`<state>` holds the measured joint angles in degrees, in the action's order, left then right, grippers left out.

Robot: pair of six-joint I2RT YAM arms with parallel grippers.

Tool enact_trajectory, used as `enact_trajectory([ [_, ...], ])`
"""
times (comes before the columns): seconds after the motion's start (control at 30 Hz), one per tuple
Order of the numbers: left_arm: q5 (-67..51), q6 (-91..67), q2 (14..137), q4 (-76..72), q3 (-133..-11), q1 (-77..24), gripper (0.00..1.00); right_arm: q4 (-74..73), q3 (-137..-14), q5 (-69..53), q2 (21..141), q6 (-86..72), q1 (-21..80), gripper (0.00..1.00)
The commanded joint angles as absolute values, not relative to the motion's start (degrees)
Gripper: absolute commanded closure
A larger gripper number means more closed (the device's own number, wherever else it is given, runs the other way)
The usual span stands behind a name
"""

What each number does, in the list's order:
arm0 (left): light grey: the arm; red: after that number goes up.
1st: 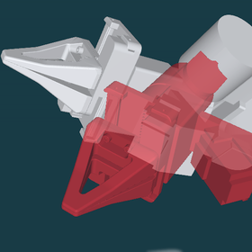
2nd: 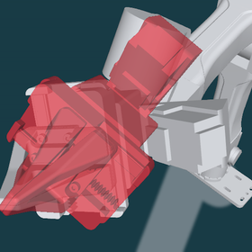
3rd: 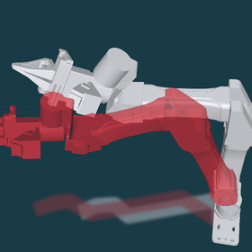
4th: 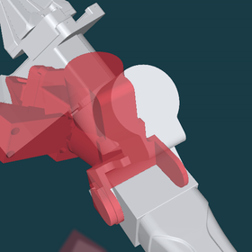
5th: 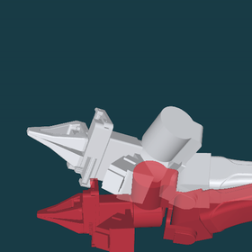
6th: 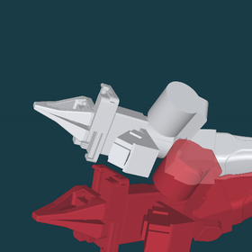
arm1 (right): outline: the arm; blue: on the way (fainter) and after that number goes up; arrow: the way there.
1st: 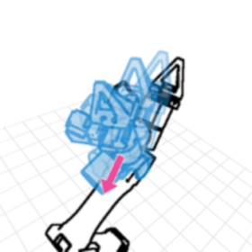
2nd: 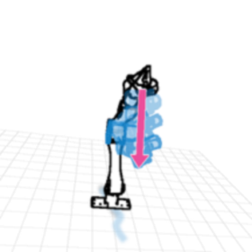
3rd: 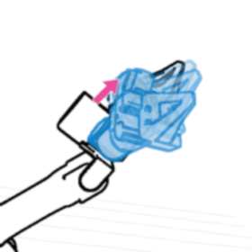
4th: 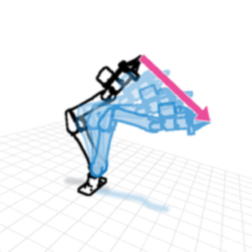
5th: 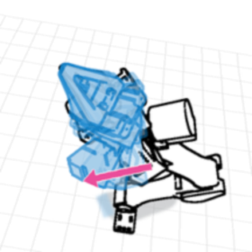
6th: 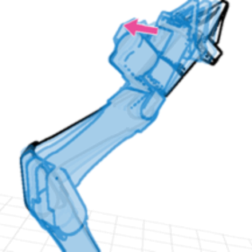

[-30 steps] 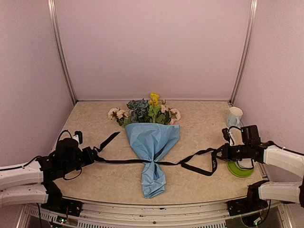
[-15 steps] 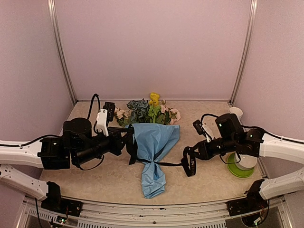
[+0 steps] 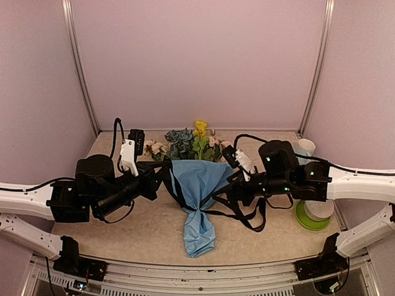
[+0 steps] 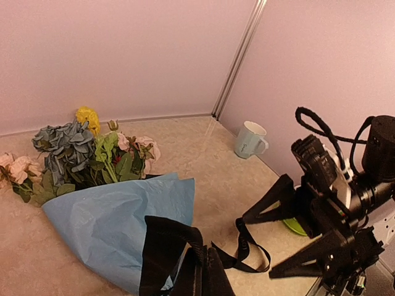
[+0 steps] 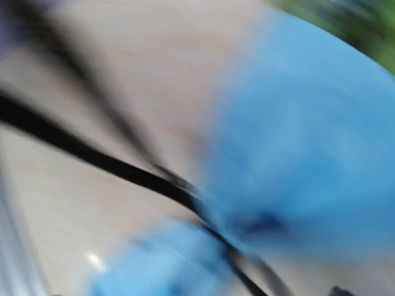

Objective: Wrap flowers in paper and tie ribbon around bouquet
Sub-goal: Tie the ribbon around the folded bouquet, then pass from the left arm to the right

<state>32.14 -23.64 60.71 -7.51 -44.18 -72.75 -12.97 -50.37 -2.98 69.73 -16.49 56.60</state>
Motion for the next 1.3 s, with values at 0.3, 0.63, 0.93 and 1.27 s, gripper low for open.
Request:
enact_trajectory([
  [0.3, 22.3, -21.7, 58.9, -21.0, -38.2, -61.1, 1.00, 18.6, -59.1, -25.4, 93.1, -2.8, 59.8, 0.37],
  [0.63, 21.0, -22.8, 58.0, -20.5, -36.5, -59.6, 1.00, 18.2, -68.2, -29.4, 104.1, -2.8, 59.7, 0.55],
  [0.93, 20.9, -23.8, 54.8, -19.2, -34.1, -59.4, 1.00, 22.2, -63.9, -25.3, 102.2, -6.1, 59.8, 0.79],
  [1.27, 21.8, -23.8, 55.1, -18.8, -34.5, -59.4, 1.00, 20.1, -65.8, -22.5, 105.0, -4.9, 60.5, 0.79],
])
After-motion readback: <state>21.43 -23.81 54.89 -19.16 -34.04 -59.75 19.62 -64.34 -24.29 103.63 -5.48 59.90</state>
